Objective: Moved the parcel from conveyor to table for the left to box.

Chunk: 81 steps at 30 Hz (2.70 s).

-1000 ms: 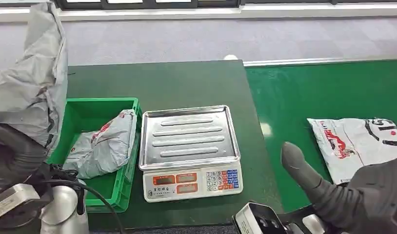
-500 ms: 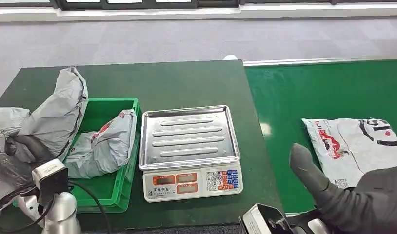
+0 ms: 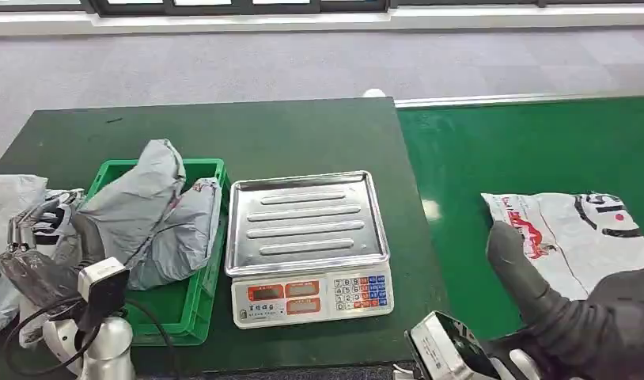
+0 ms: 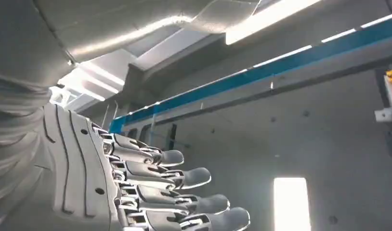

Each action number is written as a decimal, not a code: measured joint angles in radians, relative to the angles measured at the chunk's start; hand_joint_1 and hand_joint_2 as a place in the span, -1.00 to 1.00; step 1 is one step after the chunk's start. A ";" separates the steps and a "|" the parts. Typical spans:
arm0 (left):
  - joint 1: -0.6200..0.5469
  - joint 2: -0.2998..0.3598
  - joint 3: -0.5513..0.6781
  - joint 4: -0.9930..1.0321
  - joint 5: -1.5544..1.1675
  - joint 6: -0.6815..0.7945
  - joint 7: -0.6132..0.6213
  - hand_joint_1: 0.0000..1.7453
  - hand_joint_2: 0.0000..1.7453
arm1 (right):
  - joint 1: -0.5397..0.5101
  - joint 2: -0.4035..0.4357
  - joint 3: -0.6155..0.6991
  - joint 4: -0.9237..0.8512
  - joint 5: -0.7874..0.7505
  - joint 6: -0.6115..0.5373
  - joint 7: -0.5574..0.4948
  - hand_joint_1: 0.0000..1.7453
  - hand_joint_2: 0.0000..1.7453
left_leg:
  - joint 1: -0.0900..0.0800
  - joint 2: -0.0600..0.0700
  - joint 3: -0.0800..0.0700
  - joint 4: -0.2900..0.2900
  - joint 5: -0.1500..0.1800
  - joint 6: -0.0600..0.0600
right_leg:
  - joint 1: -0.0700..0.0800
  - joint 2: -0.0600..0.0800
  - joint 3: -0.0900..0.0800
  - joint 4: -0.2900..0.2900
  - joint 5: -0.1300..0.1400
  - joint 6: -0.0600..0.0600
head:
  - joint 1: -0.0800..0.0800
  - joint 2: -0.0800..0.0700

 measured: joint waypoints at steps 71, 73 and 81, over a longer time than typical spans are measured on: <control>0.117 0.000 -0.216 -0.306 0.296 0.000 -0.002 -1.00 1.00 | -0.261 -0.323 -0.459 1.702 -0.001 0.001 0.819 -1.00 1.00 | -0.002 -0.006 0.000 0.001 0.000 0.002 | 0.000 -0.006 0.001 0.000 0.000 0.003 | 0.000 0.000; 0.117 0.000 -0.216 -0.304 0.296 0.000 -0.002 -1.00 1.00 | -0.269 -0.324 -0.464 1.726 -0.001 0.021 0.817 -1.00 1.00 | -0.002 -0.006 0.000 0.001 0.000 0.002 | 0.000 -0.006 0.001 0.000 0.000 0.003 | 0.000 0.000; 0.117 0.000 -0.217 -0.299 0.293 0.000 -0.002 -1.00 1.00 | -0.291 -0.328 -0.484 1.789 -0.006 0.048 0.802 -1.00 1.00 | -0.002 -0.006 0.000 0.001 0.000 0.002 | 0.000 -0.006 0.001 0.000 0.000 0.003 | 0.000 0.000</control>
